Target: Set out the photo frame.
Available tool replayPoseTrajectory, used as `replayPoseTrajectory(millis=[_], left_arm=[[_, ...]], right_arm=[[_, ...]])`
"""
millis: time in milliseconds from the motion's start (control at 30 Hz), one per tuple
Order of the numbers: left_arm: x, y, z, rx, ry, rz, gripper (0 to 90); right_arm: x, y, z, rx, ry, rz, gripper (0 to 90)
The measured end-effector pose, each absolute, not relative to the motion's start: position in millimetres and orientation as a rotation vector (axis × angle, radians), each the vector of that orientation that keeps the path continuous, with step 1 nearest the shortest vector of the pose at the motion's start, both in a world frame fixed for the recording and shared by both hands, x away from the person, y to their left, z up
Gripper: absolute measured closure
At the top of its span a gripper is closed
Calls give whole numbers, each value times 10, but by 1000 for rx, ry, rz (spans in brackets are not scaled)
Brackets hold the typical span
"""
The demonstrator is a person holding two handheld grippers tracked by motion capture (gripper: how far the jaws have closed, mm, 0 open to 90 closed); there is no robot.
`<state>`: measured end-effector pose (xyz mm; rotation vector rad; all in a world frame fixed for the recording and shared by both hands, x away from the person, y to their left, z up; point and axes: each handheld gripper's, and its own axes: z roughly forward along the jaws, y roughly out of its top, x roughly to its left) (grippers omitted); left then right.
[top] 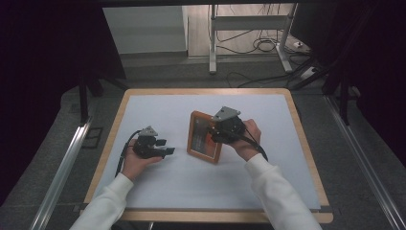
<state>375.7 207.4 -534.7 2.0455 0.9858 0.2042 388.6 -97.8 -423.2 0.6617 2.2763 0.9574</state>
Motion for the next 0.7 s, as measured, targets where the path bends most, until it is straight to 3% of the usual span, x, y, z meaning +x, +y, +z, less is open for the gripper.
replayPoseTrajectory(millis=[433, 700], left_arm=[[3753, 2083, -5343, 2041, 992, 207, 388], [3753, 2090, -5337, 2040, 991, 210, 386]], right_arm=[[3927, -983, -4279, 696, 2270, 956, 304], [3857, -1118, -4230, 784, 2225, 1059, 211]])
